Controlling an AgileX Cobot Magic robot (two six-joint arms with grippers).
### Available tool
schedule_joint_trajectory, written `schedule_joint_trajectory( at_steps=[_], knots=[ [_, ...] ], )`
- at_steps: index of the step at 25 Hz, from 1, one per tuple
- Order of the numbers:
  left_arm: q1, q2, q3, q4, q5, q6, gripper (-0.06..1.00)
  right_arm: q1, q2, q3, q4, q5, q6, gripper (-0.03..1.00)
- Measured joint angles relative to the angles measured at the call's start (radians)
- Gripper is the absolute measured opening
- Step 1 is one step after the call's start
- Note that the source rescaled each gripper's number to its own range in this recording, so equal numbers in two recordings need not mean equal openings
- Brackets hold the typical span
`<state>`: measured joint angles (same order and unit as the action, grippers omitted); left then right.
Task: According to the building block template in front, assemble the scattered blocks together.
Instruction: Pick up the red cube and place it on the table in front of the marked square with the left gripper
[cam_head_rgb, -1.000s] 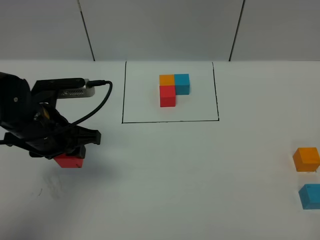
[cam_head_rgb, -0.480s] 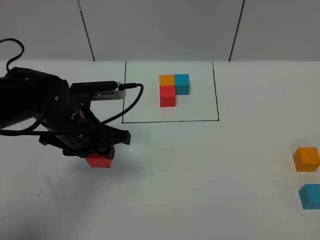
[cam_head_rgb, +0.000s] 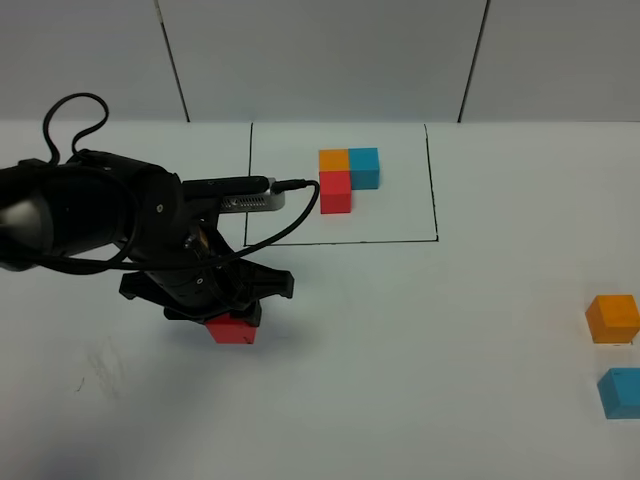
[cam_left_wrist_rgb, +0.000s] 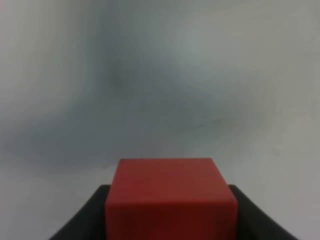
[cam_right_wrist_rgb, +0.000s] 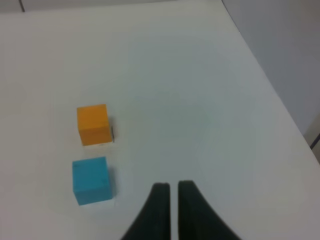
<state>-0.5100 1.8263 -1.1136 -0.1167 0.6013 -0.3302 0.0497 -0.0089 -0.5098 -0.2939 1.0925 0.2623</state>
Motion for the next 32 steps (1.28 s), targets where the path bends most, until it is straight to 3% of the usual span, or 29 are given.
schedule_joint_trajectory(
  at_steps=[14, 32],
  knots=[
    [-0.028, 0.011, -0.008, -0.025, -0.025, -0.024, 0.51, 0.000, 0.000, 0.000, 0.000, 0.000, 0.000, 0.01],
    [-0.038, 0.011, -0.008, 0.023, -0.040, 0.002, 0.51, 0.000, 0.000, 0.000, 0.000, 0.000, 0.000, 0.01]
  ],
)
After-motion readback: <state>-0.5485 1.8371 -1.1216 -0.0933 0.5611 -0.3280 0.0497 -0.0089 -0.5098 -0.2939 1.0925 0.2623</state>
